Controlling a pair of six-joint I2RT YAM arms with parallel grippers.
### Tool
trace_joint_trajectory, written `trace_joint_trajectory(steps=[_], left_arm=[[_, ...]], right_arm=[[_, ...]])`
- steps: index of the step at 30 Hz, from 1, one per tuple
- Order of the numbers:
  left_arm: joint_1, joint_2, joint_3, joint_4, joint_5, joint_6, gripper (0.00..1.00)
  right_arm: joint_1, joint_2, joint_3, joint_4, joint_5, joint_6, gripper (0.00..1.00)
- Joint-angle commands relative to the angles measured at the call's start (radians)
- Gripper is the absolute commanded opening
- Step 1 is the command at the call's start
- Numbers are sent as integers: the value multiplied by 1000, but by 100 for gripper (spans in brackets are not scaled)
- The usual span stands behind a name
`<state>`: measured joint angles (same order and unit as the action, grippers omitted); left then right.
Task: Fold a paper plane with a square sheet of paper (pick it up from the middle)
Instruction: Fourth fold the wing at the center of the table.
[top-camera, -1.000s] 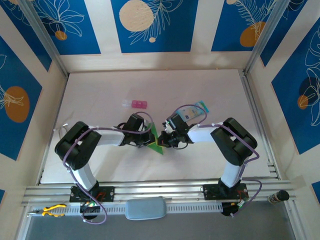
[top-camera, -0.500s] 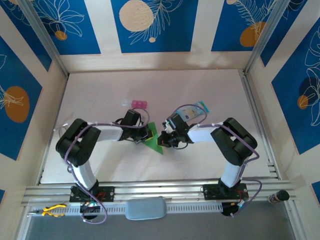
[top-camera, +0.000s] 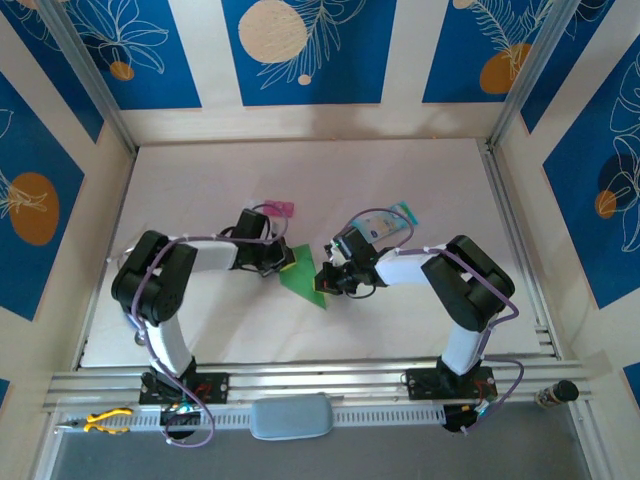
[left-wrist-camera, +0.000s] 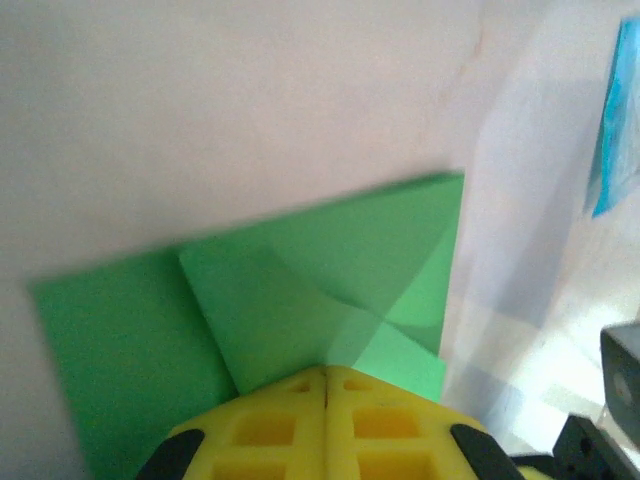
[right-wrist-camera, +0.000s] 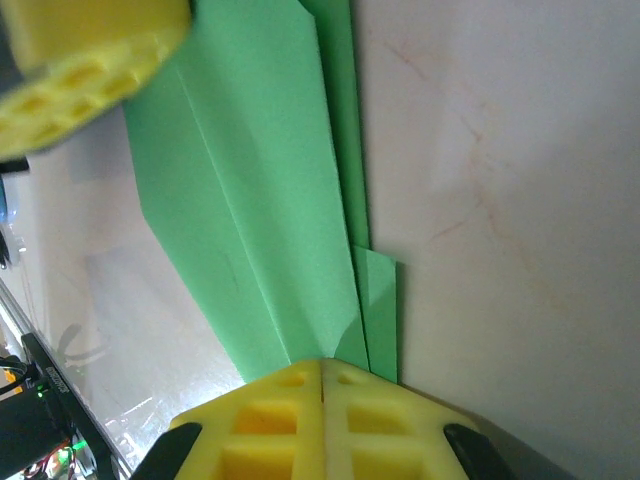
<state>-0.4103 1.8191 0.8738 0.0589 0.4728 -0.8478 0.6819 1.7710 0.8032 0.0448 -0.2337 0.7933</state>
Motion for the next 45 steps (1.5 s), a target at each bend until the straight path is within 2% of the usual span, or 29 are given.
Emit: trace_joint_trajectory(steps=[1, 10, 18, 22, 25, 32, 41, 45], left_arm=[[70, 26, 39, -47, -85, 56, 7], [107, 36, 96, -88, -74, 87, 7], [102, -75, 115, -105, -50, 79, 10], [84, -132, 92, -124, -48, 84, 11], [53, -145, 51, -80, 2, 70, 11], [-48, -65, 5, 72, 108, 29, 10], [-38, 18, -41, 24, -18, 42, 6], [-28, 15, -73, 19, -34, 51, 6]], right_arm=[[-6, 34, -32, -166, 47, -23, 0], [-7, 25, -31, -171, 47, -31, 0], [-12, 24, -22, -180, 47, -40, 0], [-15, 23, -18, -182, 48, -40, 0], [-14, 24, -15, -185, 47, -42, 0], [-16, 25, -4, -192, 40, -45, 0], [-14, -13, 9, -191, 10, -70, 0], [-9, -55, 39, -194, -15, -87, 0]])
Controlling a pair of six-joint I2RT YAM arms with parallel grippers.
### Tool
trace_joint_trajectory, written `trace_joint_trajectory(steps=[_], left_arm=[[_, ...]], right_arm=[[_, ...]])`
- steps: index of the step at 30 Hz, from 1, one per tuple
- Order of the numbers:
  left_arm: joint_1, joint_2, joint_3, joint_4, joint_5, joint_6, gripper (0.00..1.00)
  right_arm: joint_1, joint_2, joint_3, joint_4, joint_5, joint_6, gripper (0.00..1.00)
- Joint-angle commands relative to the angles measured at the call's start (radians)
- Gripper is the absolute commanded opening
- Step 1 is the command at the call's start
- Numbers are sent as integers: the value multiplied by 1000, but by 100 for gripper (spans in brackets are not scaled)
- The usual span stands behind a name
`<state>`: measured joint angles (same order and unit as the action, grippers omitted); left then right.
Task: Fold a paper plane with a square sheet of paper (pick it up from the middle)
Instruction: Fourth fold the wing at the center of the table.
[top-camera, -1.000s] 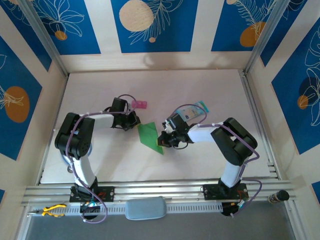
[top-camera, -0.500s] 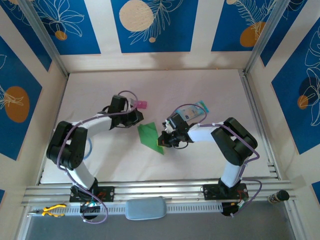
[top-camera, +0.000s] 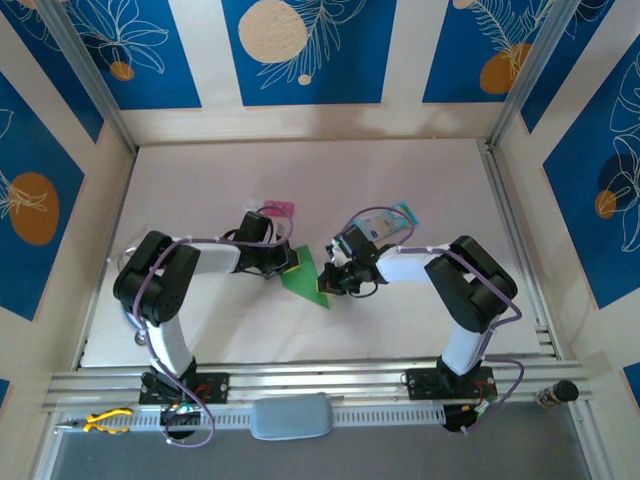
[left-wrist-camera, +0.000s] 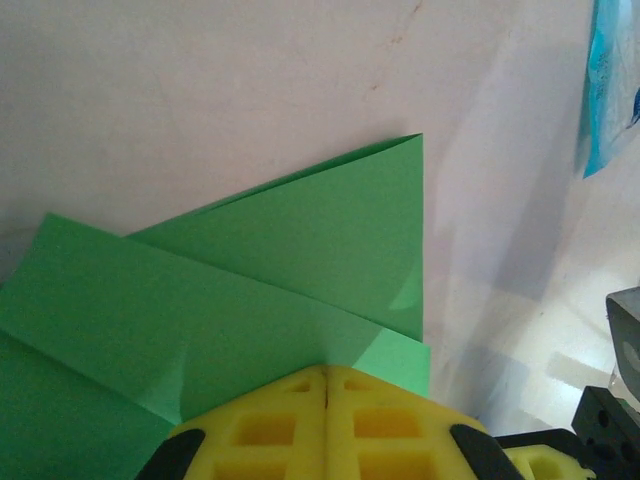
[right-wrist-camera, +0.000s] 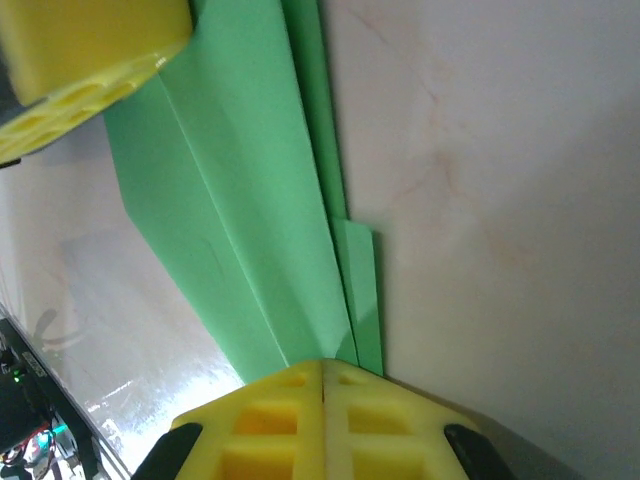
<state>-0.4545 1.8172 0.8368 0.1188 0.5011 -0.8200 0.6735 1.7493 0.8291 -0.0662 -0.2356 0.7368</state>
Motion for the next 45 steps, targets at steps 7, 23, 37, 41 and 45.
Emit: trace_joint_trajectory(steps=[7, 23, 37, 41, 45], left_arm=[[16, 4, -50, -28, -52, 20, 6], [16, -2, -59, -13, -54, 11, 5], [19, 10, -47, -24, -65, 12, 4], [19, 8, -46, -24, -62, 12, 4], [19, 2, -50, -25, -60, 13, 4]], right_arm=[[36, -20, 128, -58, -103, -56, 0], [36, 139, 91, -2, -65, -31, 1], [16, -75, -180, 62, -120, -26, 2], [-9, -149, -230, 59, -150, -32, 2], [-19, -231, -206, 50, -196, -36, 3]])
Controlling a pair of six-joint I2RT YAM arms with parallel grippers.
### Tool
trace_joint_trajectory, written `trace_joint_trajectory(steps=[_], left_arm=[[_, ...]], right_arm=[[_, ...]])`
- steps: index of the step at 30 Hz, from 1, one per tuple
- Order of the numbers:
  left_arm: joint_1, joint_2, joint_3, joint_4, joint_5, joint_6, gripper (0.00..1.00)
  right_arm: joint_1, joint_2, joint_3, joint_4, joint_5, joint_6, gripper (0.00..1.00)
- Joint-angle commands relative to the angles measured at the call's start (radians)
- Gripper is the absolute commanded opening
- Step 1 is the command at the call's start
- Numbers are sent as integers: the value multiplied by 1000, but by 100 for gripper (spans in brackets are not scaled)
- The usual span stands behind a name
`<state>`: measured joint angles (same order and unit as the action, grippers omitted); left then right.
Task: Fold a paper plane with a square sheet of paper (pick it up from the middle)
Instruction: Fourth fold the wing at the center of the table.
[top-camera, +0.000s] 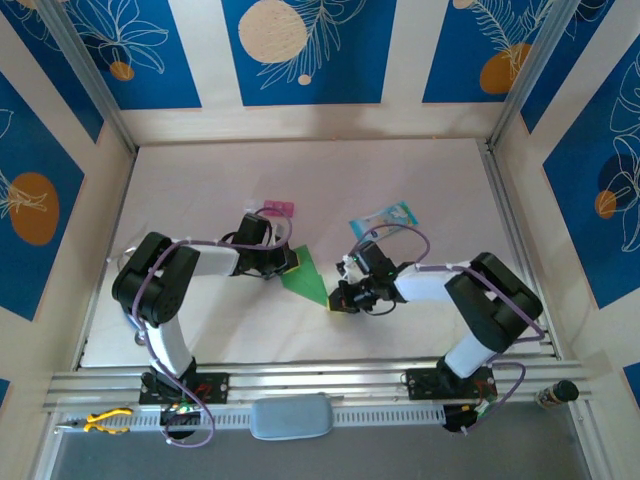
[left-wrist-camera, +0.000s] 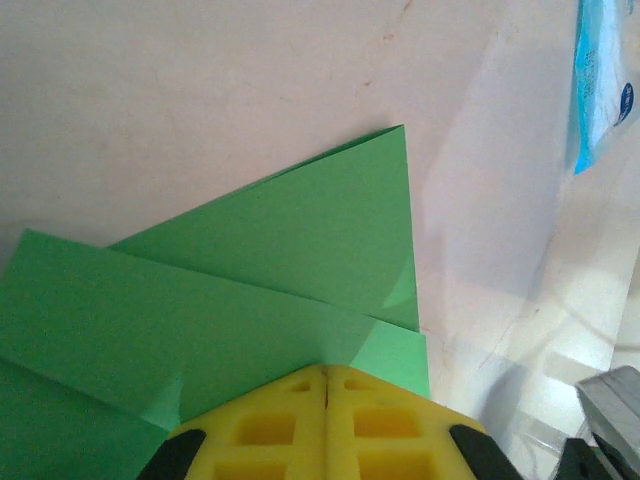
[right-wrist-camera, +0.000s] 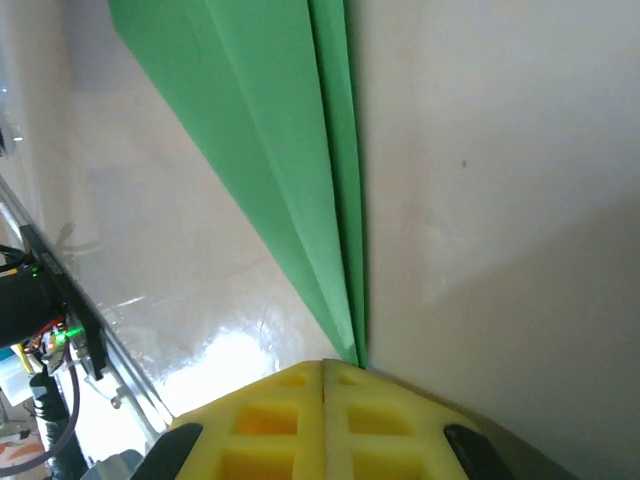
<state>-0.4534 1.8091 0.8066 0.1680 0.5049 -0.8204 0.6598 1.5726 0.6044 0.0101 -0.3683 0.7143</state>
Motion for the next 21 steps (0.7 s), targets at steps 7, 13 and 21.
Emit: trace_joint_trajectory(steps=[7, 13, 21], left_arm=[[18, 11, -20, -58, -53, 8, 5], [18, 9, -17, -50, -43, 4, 5], [45, 5, 9, -94, -37, 78, 6]], right_arm=[[-6, 29, 166, -78, 9, -10, 4], [-2, 183, 265, -60, 34, 22, 4], [-8, 260, 214, -84, 33, 1, 0]])
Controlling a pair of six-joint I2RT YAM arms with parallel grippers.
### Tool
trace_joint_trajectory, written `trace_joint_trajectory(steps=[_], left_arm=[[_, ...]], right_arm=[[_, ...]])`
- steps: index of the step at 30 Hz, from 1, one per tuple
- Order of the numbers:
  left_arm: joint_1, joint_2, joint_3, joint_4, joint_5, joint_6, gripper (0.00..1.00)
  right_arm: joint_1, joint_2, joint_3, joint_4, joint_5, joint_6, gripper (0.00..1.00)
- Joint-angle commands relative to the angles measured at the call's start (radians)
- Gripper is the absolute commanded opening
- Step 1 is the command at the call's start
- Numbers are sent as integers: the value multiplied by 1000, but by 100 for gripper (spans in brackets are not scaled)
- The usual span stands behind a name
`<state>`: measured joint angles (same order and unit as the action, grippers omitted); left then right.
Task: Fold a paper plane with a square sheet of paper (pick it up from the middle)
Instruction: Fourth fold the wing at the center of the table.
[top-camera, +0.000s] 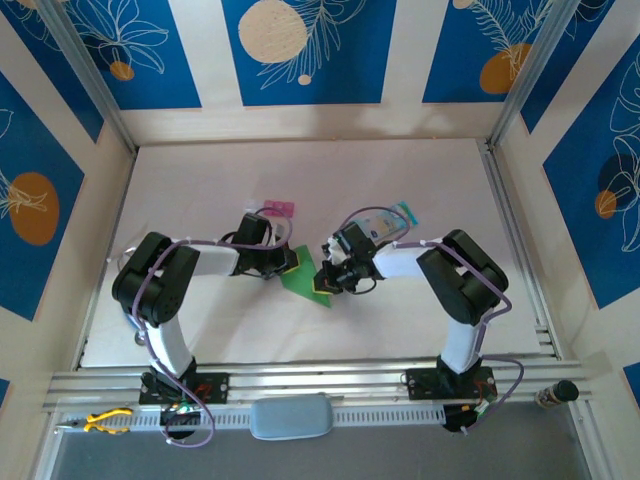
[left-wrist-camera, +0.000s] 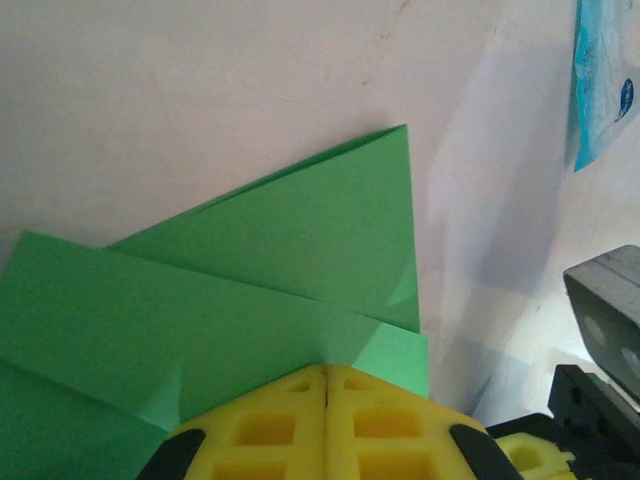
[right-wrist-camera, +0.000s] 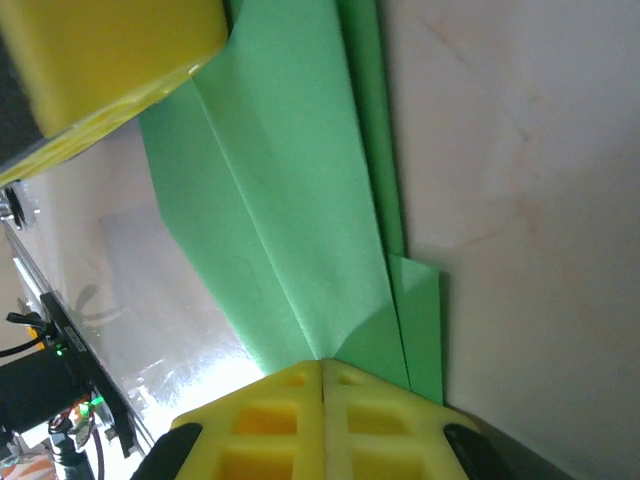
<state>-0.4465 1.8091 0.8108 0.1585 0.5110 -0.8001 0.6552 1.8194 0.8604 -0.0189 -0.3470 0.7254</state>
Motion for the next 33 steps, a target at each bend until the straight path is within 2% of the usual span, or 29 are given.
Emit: trace_joint_trajectory(steps=[1, 12, 18, 22, 26, 29, 33], left_arm=[[52, 7, 5, -84, -37, 67, 7], [190, 58, 23, -27, 48, 140, 9], [237, 37, 69, -94, 39, 145, 10], [237, 15, 125, -175, 33, 152, 10], [222, -47, 111, -156, 54, 105, 10], [173, -102, 88, -150, 49, 78, 10], [65, -127, 69, -150, 36, 63, 11]], right_arm=[[-2, 11, -61, -56, 18, -13, 0], [-2, 29, -95, -74, 19, -32, 0], [-2, 22, -87, -78, 8, -37, 0], [-2, 17, -77, -80, 1, -33, 0], [1, 5, -63, -82, -2, -26, 0], [1, -7, -52, -83, 4, -16, 0], [1, -23, -41, -83, 5, -1, 0]])
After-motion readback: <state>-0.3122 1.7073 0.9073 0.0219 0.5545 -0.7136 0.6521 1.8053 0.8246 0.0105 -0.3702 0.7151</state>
